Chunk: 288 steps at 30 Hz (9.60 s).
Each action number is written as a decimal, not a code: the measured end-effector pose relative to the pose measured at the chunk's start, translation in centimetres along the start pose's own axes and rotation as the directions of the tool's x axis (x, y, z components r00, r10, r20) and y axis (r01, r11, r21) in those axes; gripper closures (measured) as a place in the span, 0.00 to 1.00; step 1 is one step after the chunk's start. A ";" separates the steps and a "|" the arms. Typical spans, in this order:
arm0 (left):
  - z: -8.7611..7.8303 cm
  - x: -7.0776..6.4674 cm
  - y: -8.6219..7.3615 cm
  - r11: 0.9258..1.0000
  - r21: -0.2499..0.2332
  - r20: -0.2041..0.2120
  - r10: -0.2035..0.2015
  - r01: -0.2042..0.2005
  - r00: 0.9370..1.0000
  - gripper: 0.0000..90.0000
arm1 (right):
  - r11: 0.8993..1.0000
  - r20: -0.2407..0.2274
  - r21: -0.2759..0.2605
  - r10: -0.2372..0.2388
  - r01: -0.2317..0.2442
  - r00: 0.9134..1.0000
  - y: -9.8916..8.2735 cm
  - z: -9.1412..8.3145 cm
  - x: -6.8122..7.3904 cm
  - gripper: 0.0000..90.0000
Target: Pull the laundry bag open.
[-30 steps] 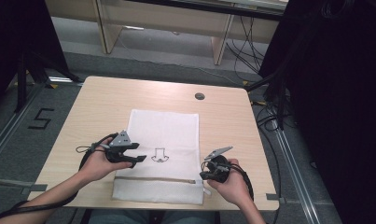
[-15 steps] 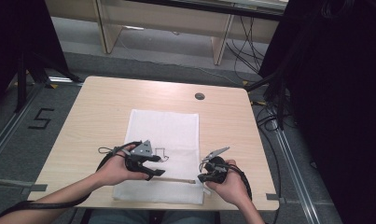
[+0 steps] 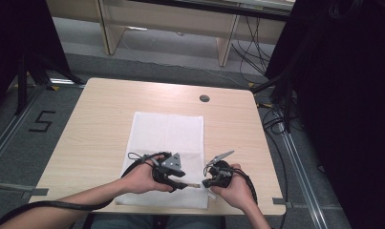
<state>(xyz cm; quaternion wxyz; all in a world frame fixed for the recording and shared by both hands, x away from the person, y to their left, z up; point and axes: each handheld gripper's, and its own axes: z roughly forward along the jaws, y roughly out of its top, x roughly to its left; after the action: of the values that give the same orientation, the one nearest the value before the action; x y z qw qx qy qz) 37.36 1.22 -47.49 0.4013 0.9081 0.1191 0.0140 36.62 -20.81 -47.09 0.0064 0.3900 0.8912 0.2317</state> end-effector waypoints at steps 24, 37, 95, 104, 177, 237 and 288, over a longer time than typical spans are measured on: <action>4.3 0.0 1.0 0.998 0.052 0.058 0.024 -0.027 0.998 0.71 | 0.999 -0.012 0.041 0.012 -0.011 1.000 -0.1 1.1 0.1 1.00; 5.4 -0.3 1.1 0.996 0.064 0.038 0.066 -0.069 0.997 0.75 | 0.999 -0.012 0.046 0.017 -0.017 1.000 -0.1 1.2 0.1 1.00; 4.3 -0.4 2.0 0.987 0.121 0.018 0.101 -0.103 0.995 0.92 | 0.997 0.025 0.074 -0.005 0.003 1.000 0.2 1.3 0.3 1.00; 4.1 -0.5 1.9 0.989 0.115 0.016 0.089 -0.090 0.996 0.92 | 0.997 0.027 0.074 -0.011 0.009 1.000 0.2 1.3 0.3 1.00; 1.8 -0.3 0.6 0.993 0.084 0.012 0.079 -0.080 0.997 0.92 | 0.997 0.007 0.070 0.013 -0.014 1.000 0.1 1.3 -0.1 1.00; 0.0 0.0 -0.4 0.995 0.067 0.011 0.074 -0.074 0.997 0.92 | 0.998 0.017 0.066 -0.002 0.001 1.000 0.0 1.3 -0.2 1.00; -1.9 0.3 -1.8 0.996 0.067 -0.006 0.059 -0.058 0.998 0.92 | 0.998 0.007 0.066 0.019 -0.020 1.000 -0.1 1.2 -0.2 1.00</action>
<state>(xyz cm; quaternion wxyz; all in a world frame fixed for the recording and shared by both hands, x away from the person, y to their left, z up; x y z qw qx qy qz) 37.01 3.80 -47.58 0.3699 0.9239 0.0945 0.0254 36.94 -20.47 -48.24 -0.0059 0.3994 0.8945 0.2007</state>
